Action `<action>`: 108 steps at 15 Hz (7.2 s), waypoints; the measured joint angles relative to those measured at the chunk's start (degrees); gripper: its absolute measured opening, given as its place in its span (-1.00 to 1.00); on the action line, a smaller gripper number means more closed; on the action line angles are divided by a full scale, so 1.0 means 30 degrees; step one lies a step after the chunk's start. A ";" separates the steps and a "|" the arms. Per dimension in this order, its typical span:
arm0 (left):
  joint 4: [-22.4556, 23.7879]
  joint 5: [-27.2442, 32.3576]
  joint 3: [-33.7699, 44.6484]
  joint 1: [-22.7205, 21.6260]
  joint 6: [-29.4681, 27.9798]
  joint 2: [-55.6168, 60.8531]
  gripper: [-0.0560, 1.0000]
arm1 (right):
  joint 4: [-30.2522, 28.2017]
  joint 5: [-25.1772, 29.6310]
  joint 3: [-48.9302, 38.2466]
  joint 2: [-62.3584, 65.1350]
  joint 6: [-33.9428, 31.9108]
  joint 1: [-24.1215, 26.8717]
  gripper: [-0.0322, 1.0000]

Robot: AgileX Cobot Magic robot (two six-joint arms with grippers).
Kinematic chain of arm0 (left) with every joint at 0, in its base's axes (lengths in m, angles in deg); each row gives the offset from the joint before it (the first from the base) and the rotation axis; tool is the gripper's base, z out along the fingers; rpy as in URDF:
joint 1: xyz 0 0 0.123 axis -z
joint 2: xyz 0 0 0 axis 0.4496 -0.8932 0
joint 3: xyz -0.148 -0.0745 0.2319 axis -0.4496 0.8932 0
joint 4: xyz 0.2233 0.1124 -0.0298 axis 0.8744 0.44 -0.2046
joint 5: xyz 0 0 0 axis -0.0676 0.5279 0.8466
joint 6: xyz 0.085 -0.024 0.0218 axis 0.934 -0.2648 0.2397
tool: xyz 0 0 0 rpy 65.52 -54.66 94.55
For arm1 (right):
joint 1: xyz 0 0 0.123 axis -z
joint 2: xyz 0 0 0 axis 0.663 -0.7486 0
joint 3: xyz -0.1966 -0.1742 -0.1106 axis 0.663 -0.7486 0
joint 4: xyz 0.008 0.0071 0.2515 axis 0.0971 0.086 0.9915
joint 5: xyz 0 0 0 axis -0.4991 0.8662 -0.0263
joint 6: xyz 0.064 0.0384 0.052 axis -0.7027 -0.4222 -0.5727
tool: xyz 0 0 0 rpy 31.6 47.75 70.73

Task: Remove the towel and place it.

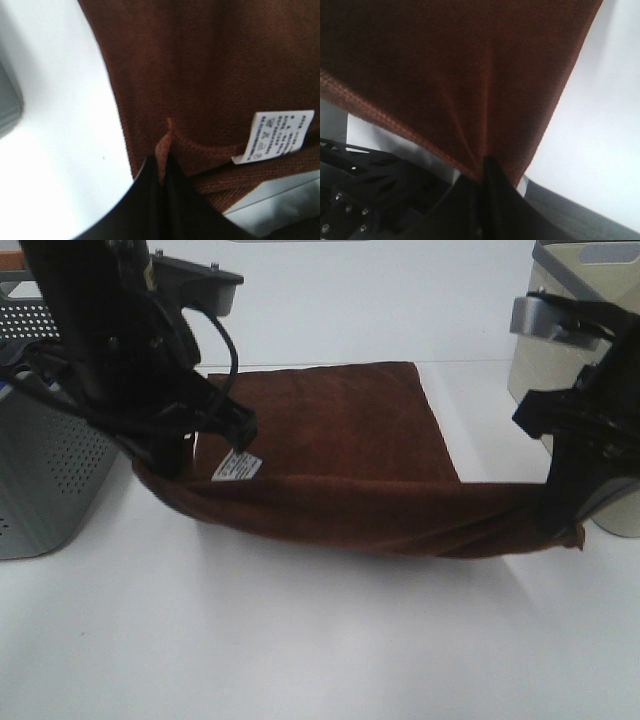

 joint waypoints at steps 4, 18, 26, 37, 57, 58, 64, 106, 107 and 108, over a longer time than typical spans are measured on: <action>-0.0783 -0.0248 0.3820 0.2101 -0.1948 0.1413 -0.89 | 0.0840 0.0000 -0.3915 0.2731 0.0000 0.0000 -0.94; -0.3552 0.0019 0.5080 0.6494 -0.3476 0.1528 -0.89 | 0.1585 0.0019 -0.8766 0.6398 -0.0019 0.0000 -0.90; -0.4297 0.0038 0.5080 0.6494 -0.3495 0.1528 0.77 | 0.2311 0.0019 -0.8766 0.6398 -0.0019 0.0000 0.36; -0.0038 -0.1375 0.4011 0.4316 -0.3571 0.1528 0.68 | 0.1184 -0.3495 -0.5806 0.5577 0.0019 0.0000 0.41; 0.0153 -0.7162 -0.8289 -0.3973 -0.0573 -0.7659 0.55 | -0.3380 -0.3973 1.7934 -1.3560 -0.0076 -0.0401 0.21; 0.0153 -0.7162 -0.8289 -0.3973 -0.0573 -0.7659 0.55 | -0.3380 -0.3973 1.7934 -1.3560 -0.0076 -0.0401 0.21; 0.0630 -0.7105 -1.0867 -0.3973 -0.0516 -1.0772 0.55 | -0.5634 -0.7047 2.0894 -1.8659 -0.1833 -0.0401 0.08; 0.1509 -0.7639 -1.4248 -0.5710 -0.0592 -1.5661 0.44 | -0.9568 -0.7716 2.1104 -1.9270 -0.3686 -0.0420 -0.94; 0.1509 -0.7716 -1.4248 -0.5710 -0.0592 -1.5833 0.43 | -0.9568 -0.7716 2.1104 -1.9270 -0.3686 -0.0420 -0.94; 0.1509 -0.7735 -1.4248 -0.5730 -0.0592 -1.6024 0.40 | -0.9530 -0.7716 2.1104 -1.9270 -0.3686 -0.0420 -0.94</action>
